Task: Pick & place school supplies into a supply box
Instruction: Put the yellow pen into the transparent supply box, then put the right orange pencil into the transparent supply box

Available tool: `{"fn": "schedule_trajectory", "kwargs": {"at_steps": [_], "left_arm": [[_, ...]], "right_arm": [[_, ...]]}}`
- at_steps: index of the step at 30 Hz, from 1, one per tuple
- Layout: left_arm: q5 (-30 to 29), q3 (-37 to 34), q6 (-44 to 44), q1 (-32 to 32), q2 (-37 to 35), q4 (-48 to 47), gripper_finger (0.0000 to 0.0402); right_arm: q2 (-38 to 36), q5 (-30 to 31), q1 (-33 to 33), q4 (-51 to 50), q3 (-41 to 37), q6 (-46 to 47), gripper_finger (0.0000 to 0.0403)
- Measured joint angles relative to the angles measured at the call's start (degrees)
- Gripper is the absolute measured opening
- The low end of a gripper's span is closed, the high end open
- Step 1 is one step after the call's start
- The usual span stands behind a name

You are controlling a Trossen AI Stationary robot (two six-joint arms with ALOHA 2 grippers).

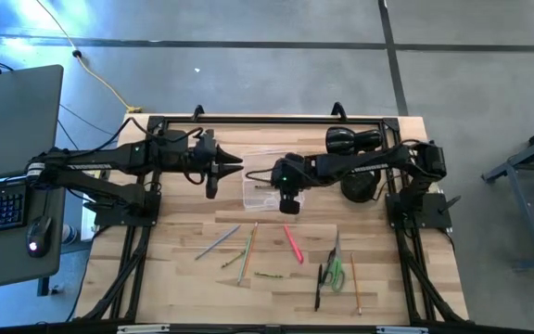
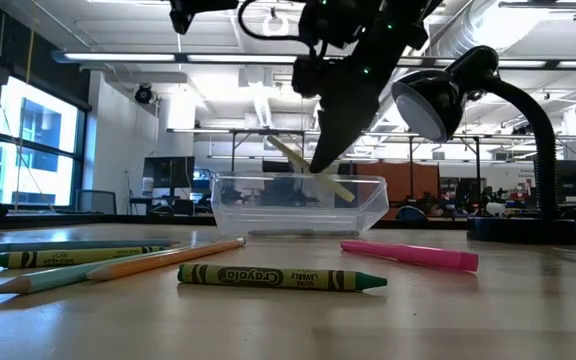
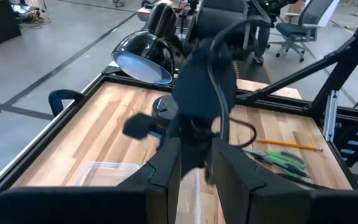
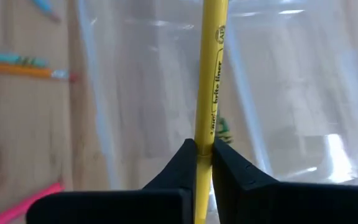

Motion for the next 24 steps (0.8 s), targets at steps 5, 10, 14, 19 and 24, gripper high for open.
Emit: {"fn": "schedule_trajectory", "kwargs": {"at_steps": [5,10,14,19,24], "left_arm": [[0.0,0.0,0.1,0.0,0.0,0.0,0.0122],[0.0,0.0,0.1,0.0,0.0,-0.7,0.0122],[-1.4,0.0,0.1,0.0,0.0,-1.8,0.0122],[-3.6,0.0,0.1,0.0,0.0,-2.4,0.0122],[-3.6,0.0,0.0,0.0,0.0,-2.8,0.0122]], "right_arm": [[2.6,-1.9,-0.2,-0.9,0.0,-1.0,0.0018],[3.1,-4.0,-0.1,-0.3,0.0,-1.0,0.0028],[2.9,-5.4,-0.1,0.0,0.0,-1.0,0.0054],[2.8,-4.7,-0.1,-0.1,0.0,-1.0,0.0086],[2.8,-4.4,0.6,-0.1,0.0,0.5,0.0107]]}}
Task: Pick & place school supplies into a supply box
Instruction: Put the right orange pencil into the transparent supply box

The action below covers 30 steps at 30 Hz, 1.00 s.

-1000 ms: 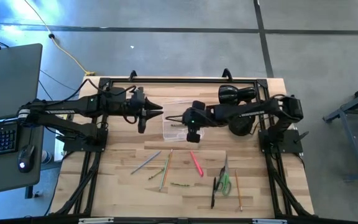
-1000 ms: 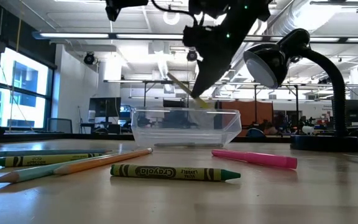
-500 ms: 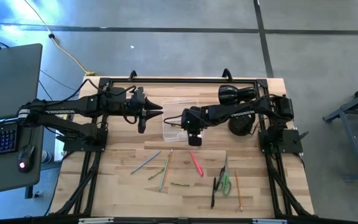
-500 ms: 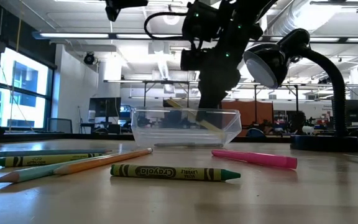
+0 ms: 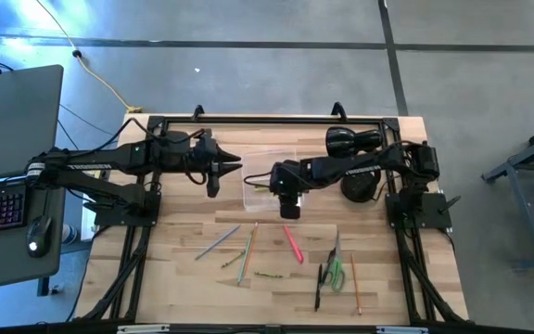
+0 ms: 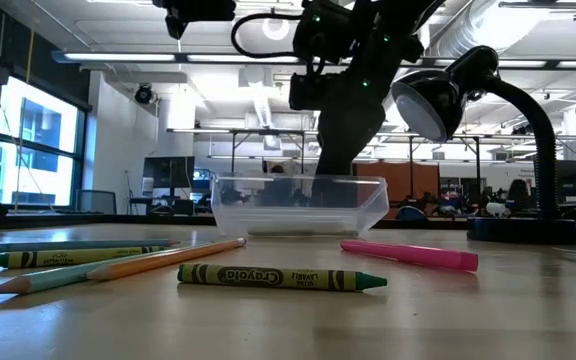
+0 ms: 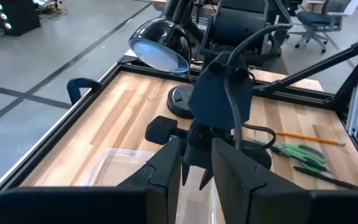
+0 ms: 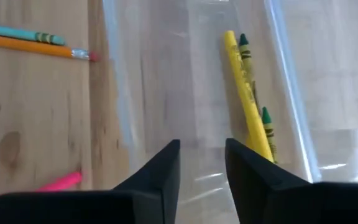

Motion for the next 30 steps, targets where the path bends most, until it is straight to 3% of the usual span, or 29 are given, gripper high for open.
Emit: {"fn": "schedule_trajectory", "kwargs": {"at_steps": [3,6,13,24,30], "left_arm": [[0.0,0.0,0.0,0.0,0.0,-0.3,0.0122],[0.0,0.0,0.0,0.0,0.0,-0.4,0.0122],[0.0,0.0,-0.1,0.0,0.0,-0.6,0.0122],[0.0,0.0,-0.1,0.0,0.0,-0.6,0.0122],[0.0,0.0,-1.3,0.0,0.0,-0.6,0.0122]], "right_arm": [[-0.4,0.5,1.3,-1.3,0.5,0.9,0.0112],[-0.7,4.6,3.2,-5.3,2.8,5.2,0.0113],[-0.7,7.3,10.9,-23.7,10.4,19.9,0.0113],[-0.7,7.0,28.0,-30.2,11.4,60.3,0.0114],[-0.7,3.2,34.8,-41.0,11.3,89.1,0.0106]]}}
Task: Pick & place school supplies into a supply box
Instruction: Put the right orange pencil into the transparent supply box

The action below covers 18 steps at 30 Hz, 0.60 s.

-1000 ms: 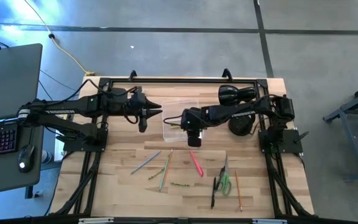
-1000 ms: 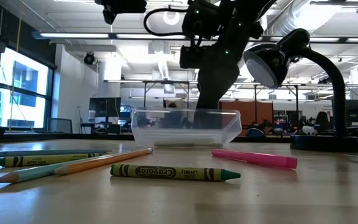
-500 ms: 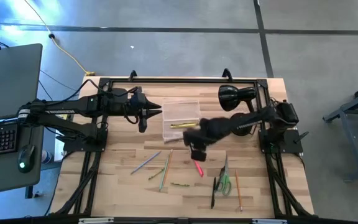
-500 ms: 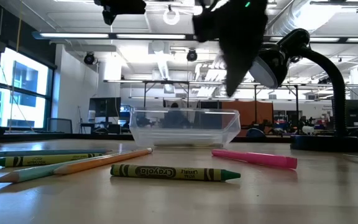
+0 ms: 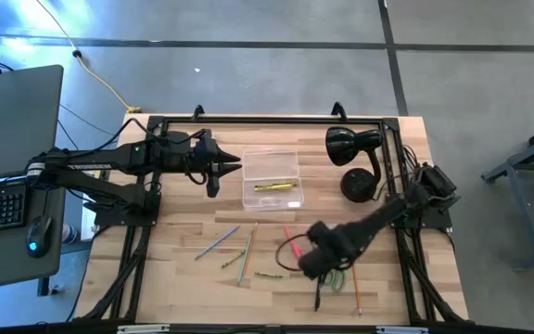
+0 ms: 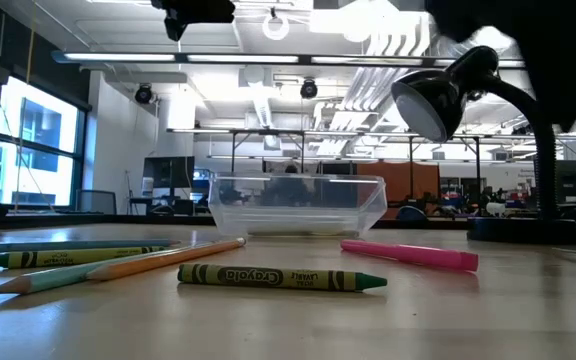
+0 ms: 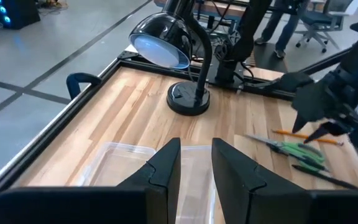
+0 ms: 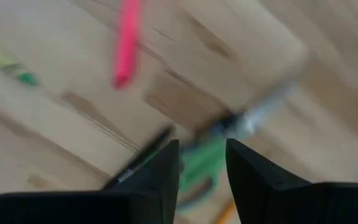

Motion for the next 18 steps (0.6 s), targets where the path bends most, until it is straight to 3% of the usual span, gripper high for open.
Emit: {"fn": "schedule_trajectory", "kwargs": {"at_steps": [5,11,18], "left_arm": [[0.0,0.0,-0.2,0.0,0.0,0.0,0.0122],[0.0,0.0,-0.2,0.0,0.0,-0.3,0.0122],[-1.0,0.0,-0.2,0.0,0.0,-1.9,0.0122]], "right_arm": [[0.0,-4.7,4.0,-4.0,0.0,14.2,0.0094],[0.0,-11.2,7.3,-1.3,-2.9,19.0,0.0088],[0.0,-20.0,9.7,11.3,-12.9,21.9,0.0087]]}}
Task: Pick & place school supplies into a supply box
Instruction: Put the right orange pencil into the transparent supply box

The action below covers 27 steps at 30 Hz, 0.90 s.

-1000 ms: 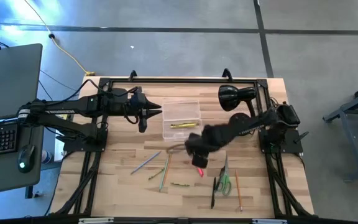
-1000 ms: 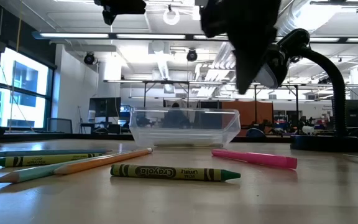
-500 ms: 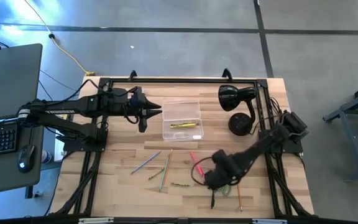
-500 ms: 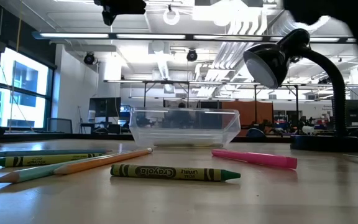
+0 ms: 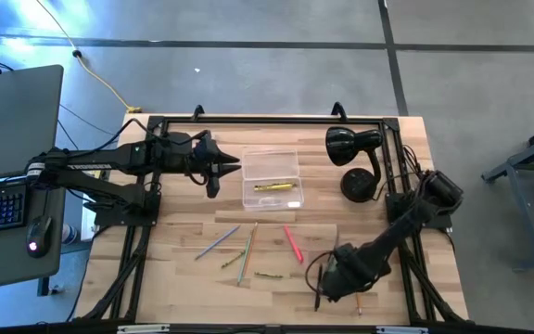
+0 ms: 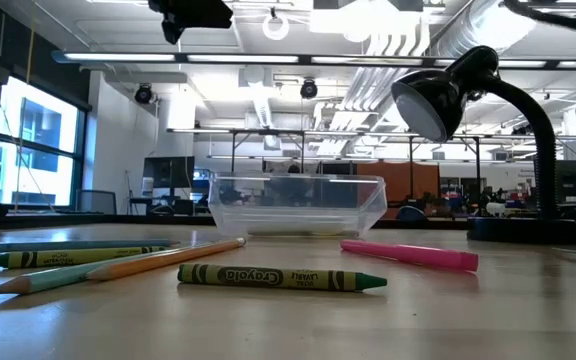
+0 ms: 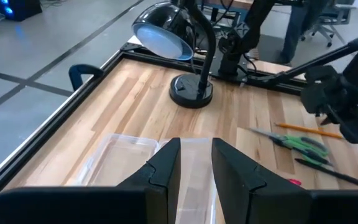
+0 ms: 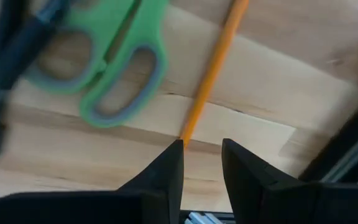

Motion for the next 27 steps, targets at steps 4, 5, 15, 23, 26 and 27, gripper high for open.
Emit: {"fn": "schedule_trajectory", "kwargs": {"at_steps": [4,5,15,23,26,27], "left_arm": [[-0.3,0.0,0.0,0.0,0.0,-0.2,0.0122],[-0.3,0.0,0.0,0.0,0.0,-0.2,0.0122],[-0.5,0.0,0.0,0.0,0.0,-0.2,0.0122],[-3.3,0.0,-0.1,0.0,0.0,-0.1,0.0122],[-3.5,0.0,-0.2,0.0,0.0,-0.1,0.0122],[-3.5,0.0,-0.2,0.0,0.0,-0.2,0.0122]], "right_arm": [[0.0,-1.3,0.4,8.0,-3.6,0.3,0.0087],[0.0,-1.3,0.4,9.5,-4.4,0.6,0.0087],[0.0,-1.8,0.4,11.8,-10.2,1.2,0.0087],[-0.3,-0.4,0.4,15.2,-12.7,1.1,0.0084],[-0.3,1.9,0.9,15.6,-14.1,1.2,0.0073],[-0.3,2.6,1.0,15.8,-14.5,1.2,0.0068]]}}
